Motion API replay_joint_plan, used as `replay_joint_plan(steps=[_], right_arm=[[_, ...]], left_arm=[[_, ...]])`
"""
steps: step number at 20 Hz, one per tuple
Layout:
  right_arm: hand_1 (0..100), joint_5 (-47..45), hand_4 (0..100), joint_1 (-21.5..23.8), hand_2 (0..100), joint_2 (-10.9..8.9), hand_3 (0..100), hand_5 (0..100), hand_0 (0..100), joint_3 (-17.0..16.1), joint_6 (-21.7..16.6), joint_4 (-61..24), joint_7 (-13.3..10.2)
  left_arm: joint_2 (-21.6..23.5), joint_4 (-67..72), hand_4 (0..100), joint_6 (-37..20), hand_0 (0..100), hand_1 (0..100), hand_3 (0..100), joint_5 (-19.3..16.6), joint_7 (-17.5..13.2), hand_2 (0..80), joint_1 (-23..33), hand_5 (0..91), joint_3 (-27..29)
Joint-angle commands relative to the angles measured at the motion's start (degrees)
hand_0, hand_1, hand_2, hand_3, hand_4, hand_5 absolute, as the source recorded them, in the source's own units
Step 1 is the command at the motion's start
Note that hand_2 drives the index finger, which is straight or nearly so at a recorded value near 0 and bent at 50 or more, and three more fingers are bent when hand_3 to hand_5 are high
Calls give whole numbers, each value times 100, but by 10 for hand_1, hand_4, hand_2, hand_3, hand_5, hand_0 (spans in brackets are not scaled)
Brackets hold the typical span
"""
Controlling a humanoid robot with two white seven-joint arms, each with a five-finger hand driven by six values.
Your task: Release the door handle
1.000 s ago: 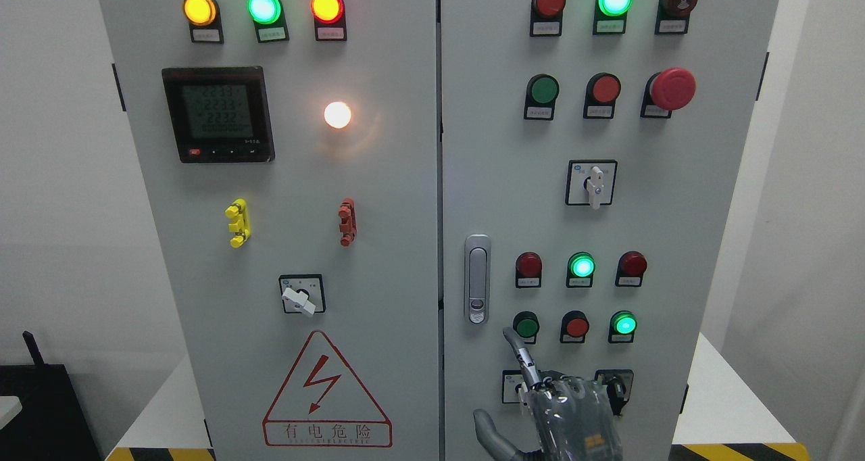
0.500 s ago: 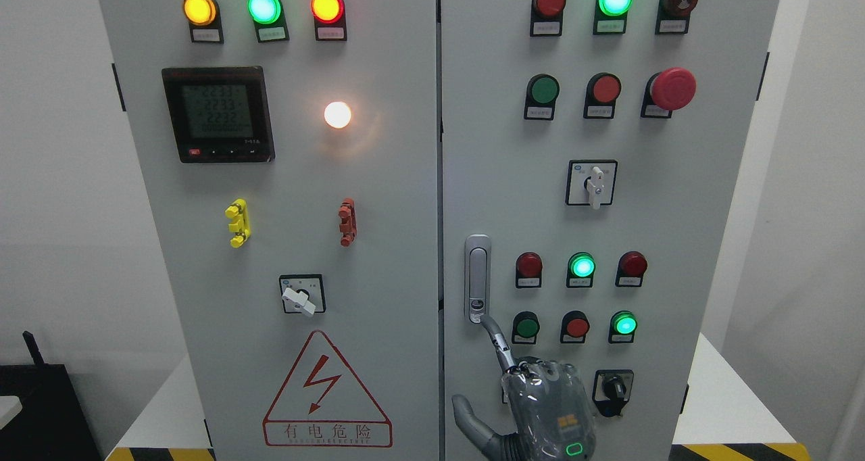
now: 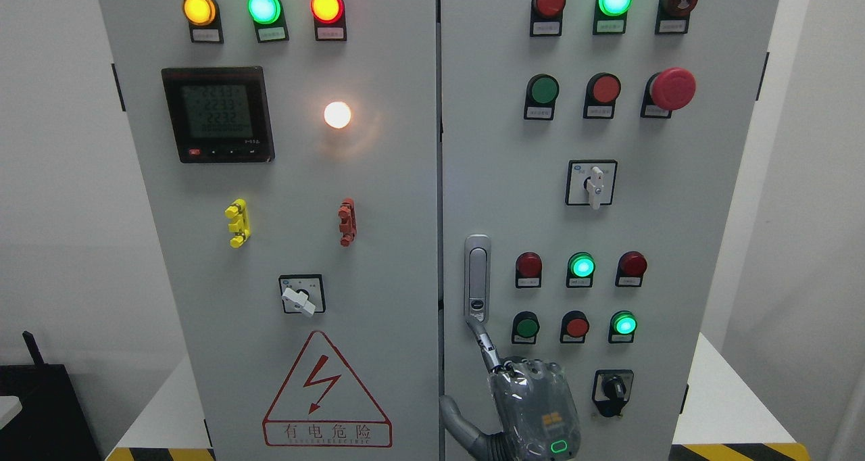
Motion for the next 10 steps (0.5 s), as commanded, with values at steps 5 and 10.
replay_joint_plan(steps=[5, 10], right_arm=[[278, -15, 1000, -24, 0, 36, 1000, 1000, 293, 0, 282, 112, 3], [278, -15, 1000, -67, 0, 45, 1000, 1000, 293, 26, 273, 103, 12]], left_arm=[[8, 114, 0, 4, 120, 389, 0, 0, -4, 0, 0, 0, -79], [0, 114, 0, 4, 120, 389, 0, 0, -4, 0, 0, 0, -79]])
